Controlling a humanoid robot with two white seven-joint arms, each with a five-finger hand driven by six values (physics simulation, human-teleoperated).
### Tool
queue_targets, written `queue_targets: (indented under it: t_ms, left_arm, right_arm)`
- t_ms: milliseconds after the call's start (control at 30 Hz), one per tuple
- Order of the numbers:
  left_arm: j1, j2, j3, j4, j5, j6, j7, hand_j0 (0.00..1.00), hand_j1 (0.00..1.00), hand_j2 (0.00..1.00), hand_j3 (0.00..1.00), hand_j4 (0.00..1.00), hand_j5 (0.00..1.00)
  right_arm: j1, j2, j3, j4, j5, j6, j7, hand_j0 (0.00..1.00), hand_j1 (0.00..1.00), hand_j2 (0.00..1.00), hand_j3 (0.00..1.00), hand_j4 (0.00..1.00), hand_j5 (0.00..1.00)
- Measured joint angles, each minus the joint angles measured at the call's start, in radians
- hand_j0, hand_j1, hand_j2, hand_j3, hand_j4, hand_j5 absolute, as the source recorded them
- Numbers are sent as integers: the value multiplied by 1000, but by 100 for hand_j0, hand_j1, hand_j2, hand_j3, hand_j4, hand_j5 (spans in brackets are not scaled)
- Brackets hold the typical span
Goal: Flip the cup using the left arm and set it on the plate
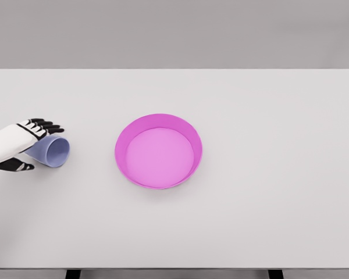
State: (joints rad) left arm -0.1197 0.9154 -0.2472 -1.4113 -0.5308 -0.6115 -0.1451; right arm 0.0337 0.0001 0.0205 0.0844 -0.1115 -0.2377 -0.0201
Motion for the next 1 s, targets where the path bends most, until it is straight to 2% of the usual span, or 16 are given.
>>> queue_targets:
  t_ms: [533,833,900,1000]
  left_arm:
    - [-32,-22,-20,24,-4,0,-1,100,100,100,100,100,100]
    - [-61,-33,-55,34,-34,0,-1,100,100,100,100,100,100]
    - [-63,-34,-58,34,-47,0,-1,95,95,95,95,95,95]
    - [-64,-35,-59,34,-61,0,-1,91,91,91,91,91,91]
  right_arm:
    - [0,0,0,0,0,0,0,100,100,100,100,100,100]
    - [0,0,0,0,0,0,0,100,100,100,100,100,100]
    - [0,0,0,0,0,0,0,100,100,100,100,100,100]
    - [0,0,0,0,0,0,0,100,100,100,100,100,100]
